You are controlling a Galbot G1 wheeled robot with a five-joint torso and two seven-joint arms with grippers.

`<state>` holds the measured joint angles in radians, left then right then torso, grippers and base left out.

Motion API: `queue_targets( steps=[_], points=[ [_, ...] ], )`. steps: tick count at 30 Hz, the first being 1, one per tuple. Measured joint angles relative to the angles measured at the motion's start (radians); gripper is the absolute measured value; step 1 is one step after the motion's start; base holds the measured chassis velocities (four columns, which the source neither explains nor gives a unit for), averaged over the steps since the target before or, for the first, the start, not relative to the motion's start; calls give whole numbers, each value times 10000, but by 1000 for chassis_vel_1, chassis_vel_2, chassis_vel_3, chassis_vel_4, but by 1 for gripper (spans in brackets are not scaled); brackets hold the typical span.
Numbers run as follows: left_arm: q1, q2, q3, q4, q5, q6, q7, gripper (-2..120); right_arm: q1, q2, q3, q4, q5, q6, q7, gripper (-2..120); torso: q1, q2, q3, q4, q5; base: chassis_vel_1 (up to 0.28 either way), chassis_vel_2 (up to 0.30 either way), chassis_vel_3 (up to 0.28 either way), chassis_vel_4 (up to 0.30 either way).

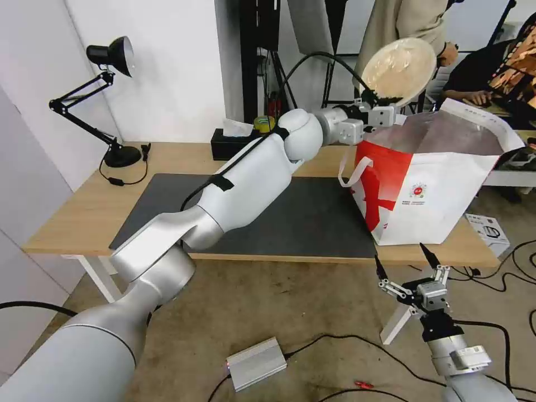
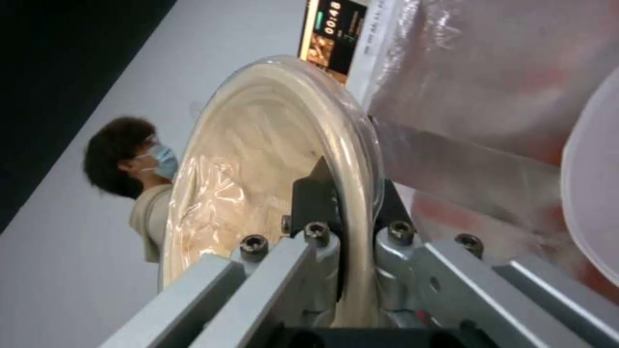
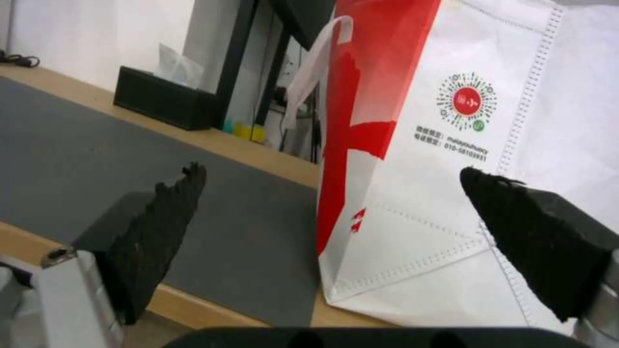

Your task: Pick up the trash from the table and place it into the takeout bag.

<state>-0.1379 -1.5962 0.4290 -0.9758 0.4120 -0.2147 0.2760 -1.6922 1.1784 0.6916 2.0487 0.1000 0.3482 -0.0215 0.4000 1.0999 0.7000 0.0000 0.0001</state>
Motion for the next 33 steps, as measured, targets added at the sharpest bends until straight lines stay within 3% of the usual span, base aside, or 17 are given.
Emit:
queue_targets(
  steps=[16,33],
  points=[
    [-432,-4,1005,501,328,-40,95,1,0,0,0,0,0,0,0,100,0,2,0,0,-1,0,0,0,0],
    [-686,-10,1340,714,480,206,712,1,0,0,0,0,0,0,0,100,0,2,0,0,-1,0,0,0,0]
  ],
)
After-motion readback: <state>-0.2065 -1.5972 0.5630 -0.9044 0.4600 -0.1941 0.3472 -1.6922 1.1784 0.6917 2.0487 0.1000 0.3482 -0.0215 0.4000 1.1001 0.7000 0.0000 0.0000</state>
